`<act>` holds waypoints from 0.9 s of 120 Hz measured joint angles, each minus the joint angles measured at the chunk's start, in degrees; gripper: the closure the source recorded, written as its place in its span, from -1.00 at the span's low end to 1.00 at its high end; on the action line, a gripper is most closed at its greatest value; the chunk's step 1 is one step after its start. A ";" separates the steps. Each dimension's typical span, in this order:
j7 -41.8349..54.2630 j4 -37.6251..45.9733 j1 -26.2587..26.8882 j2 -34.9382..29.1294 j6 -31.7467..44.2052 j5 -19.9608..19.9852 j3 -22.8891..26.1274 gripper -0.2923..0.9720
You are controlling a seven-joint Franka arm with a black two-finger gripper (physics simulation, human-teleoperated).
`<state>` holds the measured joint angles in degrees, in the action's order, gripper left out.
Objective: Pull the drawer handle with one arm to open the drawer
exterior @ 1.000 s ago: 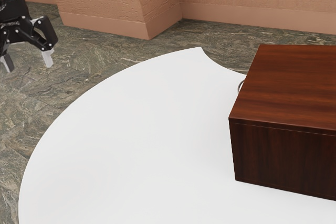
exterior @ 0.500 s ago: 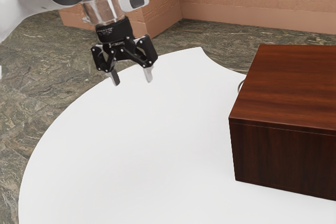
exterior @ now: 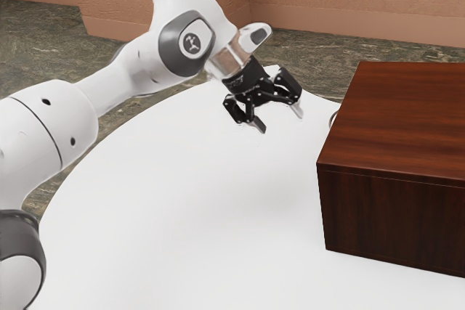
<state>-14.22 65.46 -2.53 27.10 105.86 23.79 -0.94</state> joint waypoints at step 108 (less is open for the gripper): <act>2.04 -4.66 -2.84 7.19 4.41 13.88 4.85 -0.02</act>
<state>-12.18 60.80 -5.37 34.29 110.27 37.68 3.91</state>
